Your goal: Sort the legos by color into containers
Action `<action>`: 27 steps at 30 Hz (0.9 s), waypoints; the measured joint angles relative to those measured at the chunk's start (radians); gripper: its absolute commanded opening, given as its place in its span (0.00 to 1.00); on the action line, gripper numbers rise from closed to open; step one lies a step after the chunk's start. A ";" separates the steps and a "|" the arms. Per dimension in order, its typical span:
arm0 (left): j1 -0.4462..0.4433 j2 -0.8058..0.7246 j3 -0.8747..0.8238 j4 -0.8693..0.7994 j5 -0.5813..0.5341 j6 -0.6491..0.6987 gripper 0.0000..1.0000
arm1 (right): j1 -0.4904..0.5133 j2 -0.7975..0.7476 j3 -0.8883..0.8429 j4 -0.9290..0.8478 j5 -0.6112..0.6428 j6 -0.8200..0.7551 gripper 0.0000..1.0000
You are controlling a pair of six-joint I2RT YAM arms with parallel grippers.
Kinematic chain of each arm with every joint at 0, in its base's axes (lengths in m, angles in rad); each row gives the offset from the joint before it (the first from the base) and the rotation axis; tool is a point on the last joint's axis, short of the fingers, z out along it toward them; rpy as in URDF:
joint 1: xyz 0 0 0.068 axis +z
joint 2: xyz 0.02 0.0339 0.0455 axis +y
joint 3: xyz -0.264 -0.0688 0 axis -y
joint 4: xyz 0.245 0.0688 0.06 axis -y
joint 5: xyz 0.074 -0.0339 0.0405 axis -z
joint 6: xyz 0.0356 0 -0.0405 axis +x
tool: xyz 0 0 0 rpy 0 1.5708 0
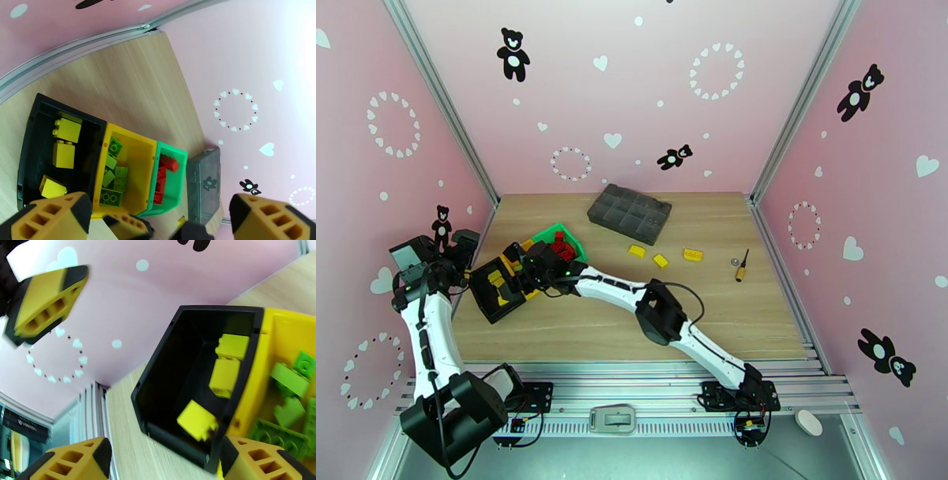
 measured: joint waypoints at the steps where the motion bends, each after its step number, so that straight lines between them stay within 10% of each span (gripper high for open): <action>1: -0.027 0.000 0.000 0.005 -0.003 0.000 0.97 | -0.002 -0.051 -0.053 -0.012 0.018 -0.016 0.71; 13: -0.541 0.081 -0.033 0.079 -0.216 0.008 0.93 | -0.212 -0.563 -0.694 -0.103 0.291 -0.085 0.73; 27: -1.085 0.435 0.038 0.158 -0.491 0.041 0.90 | -0.537 -0.657 -0.972 -0.277 0.523 -0.087 0.79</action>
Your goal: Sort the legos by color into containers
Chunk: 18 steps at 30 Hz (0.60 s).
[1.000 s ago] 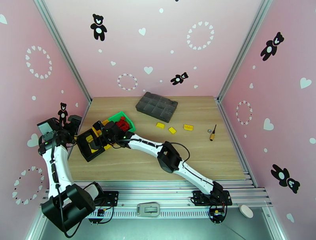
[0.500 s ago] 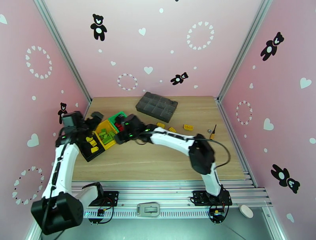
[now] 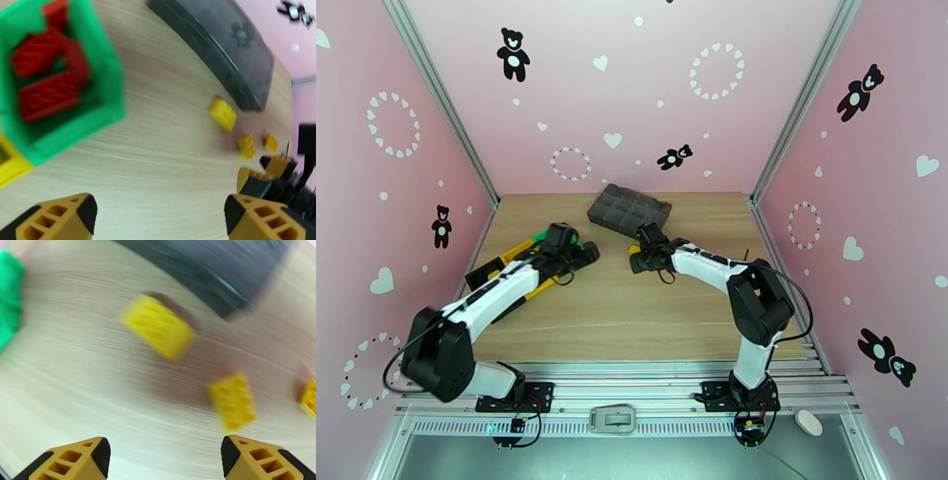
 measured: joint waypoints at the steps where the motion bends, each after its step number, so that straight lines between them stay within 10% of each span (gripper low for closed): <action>1: -0.014 0.023 0.003 0.014 -0.002 -0.003 0.90 | -0.016 0.001 -0.006 -0.005 -0.001 -0.002 0.78; 18: -0.040 0.095 0.003 0.090 -0.002 -0.042 0.90 | -0.115 0.135 0.026 -0.002 -0.048 -0.017 0.63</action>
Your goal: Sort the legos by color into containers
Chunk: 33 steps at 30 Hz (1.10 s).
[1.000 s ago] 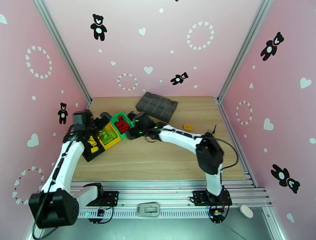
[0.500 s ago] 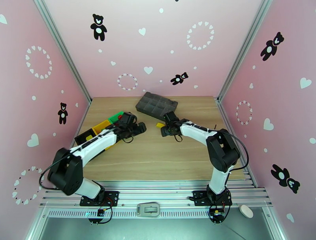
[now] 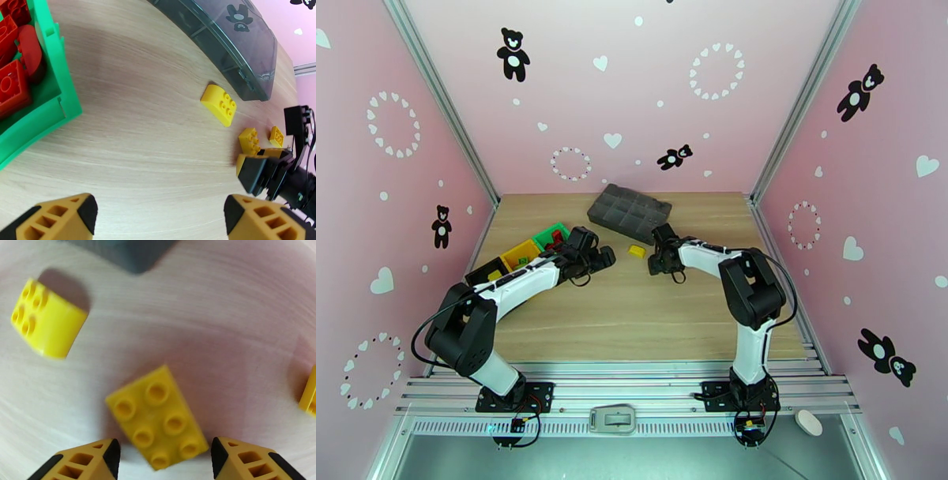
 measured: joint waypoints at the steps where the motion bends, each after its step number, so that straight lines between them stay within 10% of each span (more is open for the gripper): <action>1: 0.000 0.000 0.000 0.000 0.000 0.000 0.90 | -0.003 0.002 0.005 -0.002 -0.001 0.000 0.63; 21: 0.003 0.000 -0.006 0.046 0.057 0.000 0.88 | -0.014 -0.001 0.011 0.003 -0.046 -0.019 0.24; 33: 0.098 -0.077 -0.193 0.330 0.332 -0.061 0.83 | -0.002 -0.193 -0.106 0.135 -0.418 0.046 0.21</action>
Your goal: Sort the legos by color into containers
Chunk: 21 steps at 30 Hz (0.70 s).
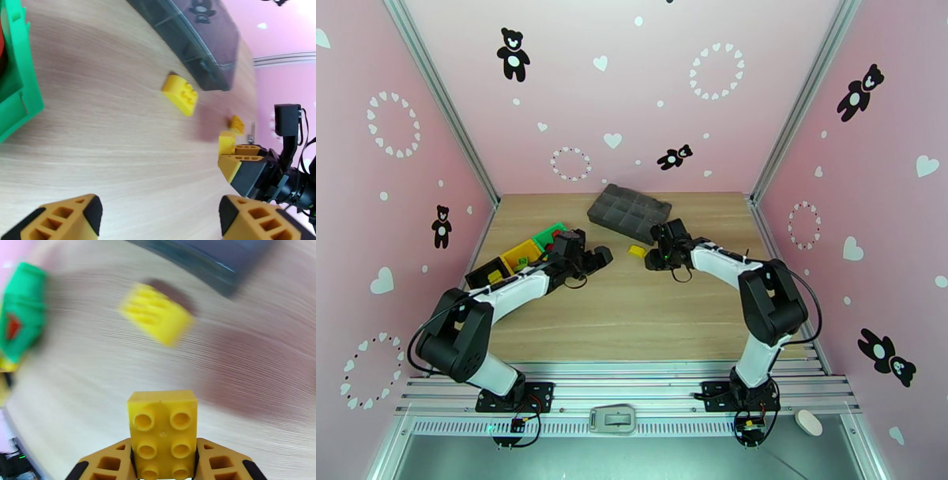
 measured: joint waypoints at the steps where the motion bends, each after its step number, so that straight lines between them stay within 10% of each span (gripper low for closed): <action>1: 0.001 -0.011 -0.005 0.016 0.016 -0.003 0.83 | 0.010 -0.004 0.000 0.016 -0.030 0.008 0.21; 21: 0.071 -0.004 0.023 -0.020 0.157 -0.160 0.72 | 0.224 -0.006 0.131 0.006 -0.132 0.007 0.20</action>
